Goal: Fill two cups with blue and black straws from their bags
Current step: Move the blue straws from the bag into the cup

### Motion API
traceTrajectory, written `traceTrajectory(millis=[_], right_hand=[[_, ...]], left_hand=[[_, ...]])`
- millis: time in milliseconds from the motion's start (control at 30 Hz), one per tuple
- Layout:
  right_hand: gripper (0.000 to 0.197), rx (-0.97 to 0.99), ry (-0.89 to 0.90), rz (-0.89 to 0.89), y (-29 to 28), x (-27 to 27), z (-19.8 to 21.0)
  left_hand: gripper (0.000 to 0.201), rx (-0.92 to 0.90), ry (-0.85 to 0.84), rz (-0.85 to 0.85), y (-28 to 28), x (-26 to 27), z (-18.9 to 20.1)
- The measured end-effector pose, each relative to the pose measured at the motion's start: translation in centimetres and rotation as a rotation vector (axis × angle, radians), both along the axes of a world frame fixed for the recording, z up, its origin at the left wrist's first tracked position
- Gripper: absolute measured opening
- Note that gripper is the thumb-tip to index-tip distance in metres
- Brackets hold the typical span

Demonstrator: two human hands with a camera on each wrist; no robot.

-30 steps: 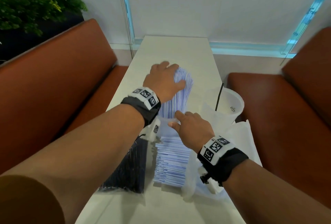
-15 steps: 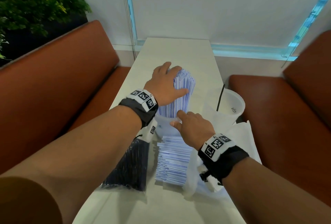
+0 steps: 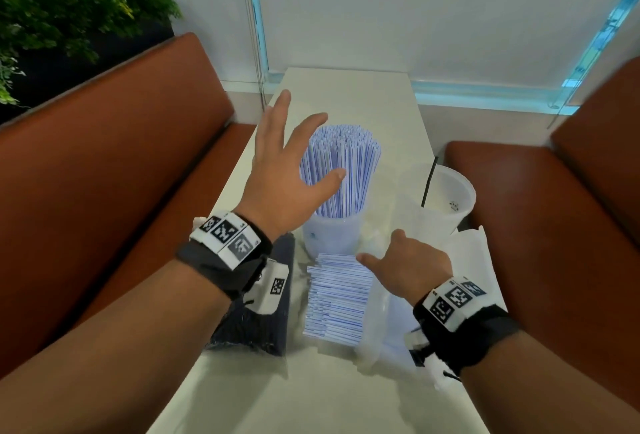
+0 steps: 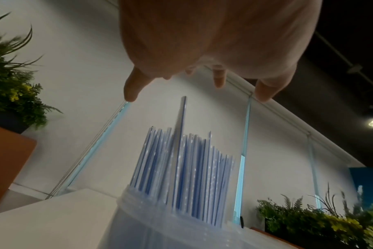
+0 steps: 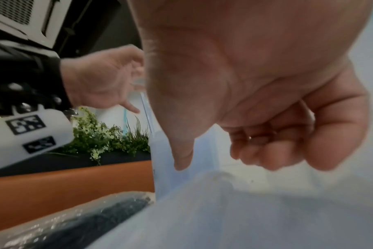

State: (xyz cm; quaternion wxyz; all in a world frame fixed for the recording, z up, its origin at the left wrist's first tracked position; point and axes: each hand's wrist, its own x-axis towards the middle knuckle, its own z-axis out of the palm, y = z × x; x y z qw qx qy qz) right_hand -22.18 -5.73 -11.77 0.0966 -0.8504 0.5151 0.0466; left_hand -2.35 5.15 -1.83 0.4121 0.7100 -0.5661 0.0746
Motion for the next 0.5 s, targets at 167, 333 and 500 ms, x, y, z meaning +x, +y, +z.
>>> traceTrajectory(millis=[167, 333, 500], right_hand=[[0.040, 0.014, 0.037, 0.029, 0.1, -0.3, -1.5], [0.015, 0.028, -0.016, 0.040, 0.0, -0.4, -1.3], [0.022, 0.035, -0.032, 0.073, 0.0, -0.5, -0.6]], left_hand=[[0.033, -0.276, -0.129, -0.016, 2.5, -3.0, -1.8], [0.020, 0.417, -0.079, -0.230, 2.8, -6.1, -7.1], [0.047, 0.780, -0.123, -0.318, 0.1, -7.2, -12.1]])
